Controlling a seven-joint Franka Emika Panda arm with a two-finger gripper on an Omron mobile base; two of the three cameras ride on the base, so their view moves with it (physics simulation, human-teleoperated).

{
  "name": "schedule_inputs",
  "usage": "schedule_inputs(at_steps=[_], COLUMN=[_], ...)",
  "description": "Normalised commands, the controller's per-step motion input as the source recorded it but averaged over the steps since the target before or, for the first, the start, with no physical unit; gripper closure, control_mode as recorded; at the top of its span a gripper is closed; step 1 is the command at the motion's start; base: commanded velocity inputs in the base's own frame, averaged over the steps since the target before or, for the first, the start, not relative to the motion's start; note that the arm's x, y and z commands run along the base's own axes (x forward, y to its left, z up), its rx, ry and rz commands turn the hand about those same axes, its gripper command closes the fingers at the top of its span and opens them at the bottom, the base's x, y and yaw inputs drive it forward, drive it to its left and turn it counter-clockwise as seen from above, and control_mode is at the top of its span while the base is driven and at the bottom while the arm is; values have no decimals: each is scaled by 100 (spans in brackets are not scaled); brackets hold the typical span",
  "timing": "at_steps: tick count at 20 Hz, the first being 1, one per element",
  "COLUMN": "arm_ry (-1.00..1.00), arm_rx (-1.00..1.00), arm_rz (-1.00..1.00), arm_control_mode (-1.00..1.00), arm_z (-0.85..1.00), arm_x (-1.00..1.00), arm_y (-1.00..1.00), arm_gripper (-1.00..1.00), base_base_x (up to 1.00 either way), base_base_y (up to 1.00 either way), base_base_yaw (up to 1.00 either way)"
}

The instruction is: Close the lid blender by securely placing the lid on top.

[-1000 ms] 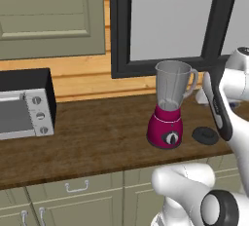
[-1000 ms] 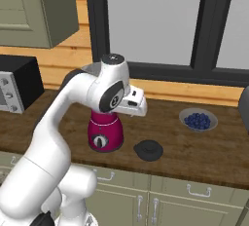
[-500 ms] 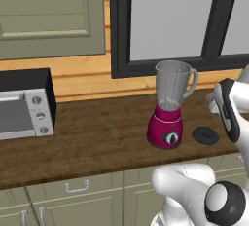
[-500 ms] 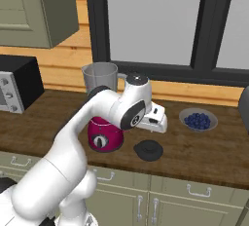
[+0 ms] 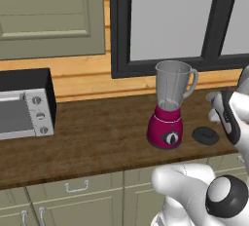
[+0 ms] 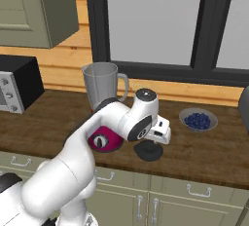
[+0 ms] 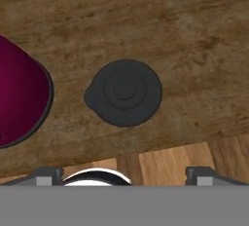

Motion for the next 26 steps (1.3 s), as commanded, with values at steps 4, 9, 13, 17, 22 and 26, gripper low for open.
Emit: schedule_inputs(at_steps=[4,9,13,17,22,26], arm_ry=[0,3,3,1,0,1], arm_rx=[2,0,0,0,0,0], arm_rz=[0,0,0,0,0,0], arm_control_mode=[-100,-100,-100,-100,-100,-100], arm_z=[-35,-30,-25,-25,-21,-19], arm_x=[14,13,14,14,14,18], arm_y=[0,0,0,0,0,0], arm_gripper=[-100,-100,-100,-100,-100,-100], base_base_x=[0,0,0,0,0,0], base_base_y=[0,0,0,0,0,0], base_base_yaw=[0,0,0,0,0,0])
